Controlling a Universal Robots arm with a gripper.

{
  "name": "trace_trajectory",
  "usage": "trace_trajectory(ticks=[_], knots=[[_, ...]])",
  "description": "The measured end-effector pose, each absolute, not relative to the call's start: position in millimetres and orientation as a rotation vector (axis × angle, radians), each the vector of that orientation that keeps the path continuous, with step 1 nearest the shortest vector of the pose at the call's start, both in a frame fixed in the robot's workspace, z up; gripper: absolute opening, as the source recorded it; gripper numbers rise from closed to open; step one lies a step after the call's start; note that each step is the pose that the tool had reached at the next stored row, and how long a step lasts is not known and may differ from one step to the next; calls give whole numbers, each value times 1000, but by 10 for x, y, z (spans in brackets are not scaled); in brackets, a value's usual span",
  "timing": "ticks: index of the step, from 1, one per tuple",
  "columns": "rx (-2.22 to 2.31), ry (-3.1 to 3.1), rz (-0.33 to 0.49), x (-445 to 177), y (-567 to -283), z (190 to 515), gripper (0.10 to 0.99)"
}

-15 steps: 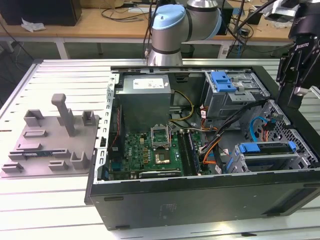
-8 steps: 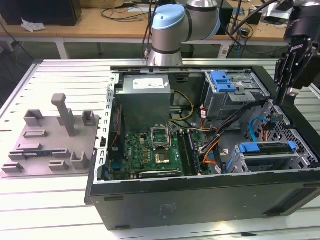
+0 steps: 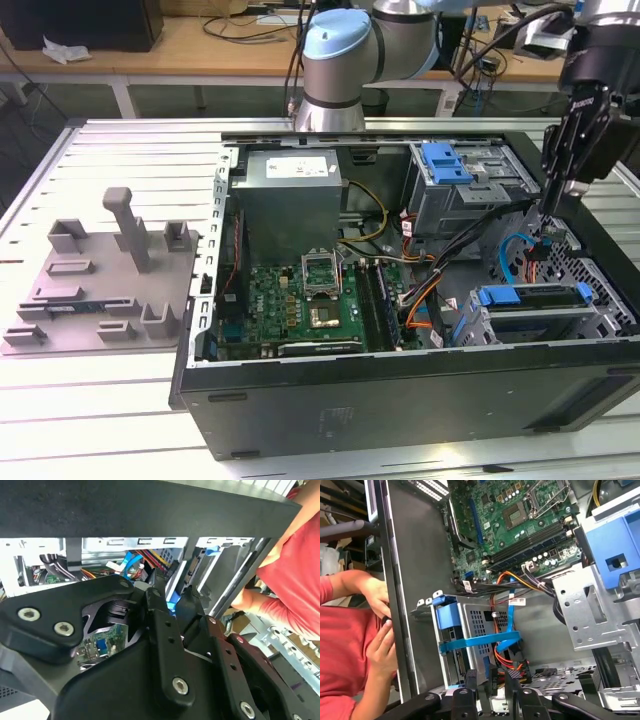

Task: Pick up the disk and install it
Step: 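Insert the first disk wire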

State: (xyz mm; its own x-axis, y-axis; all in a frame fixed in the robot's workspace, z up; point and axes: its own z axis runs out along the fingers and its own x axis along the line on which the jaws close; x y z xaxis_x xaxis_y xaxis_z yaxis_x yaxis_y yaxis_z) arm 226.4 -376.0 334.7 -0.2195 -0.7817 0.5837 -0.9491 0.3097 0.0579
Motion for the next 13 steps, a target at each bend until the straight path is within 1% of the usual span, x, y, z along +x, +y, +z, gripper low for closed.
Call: trace_trajectory(ticks=[13], knots=[[1525,-2054,432,2299,-3769,3252,357]])
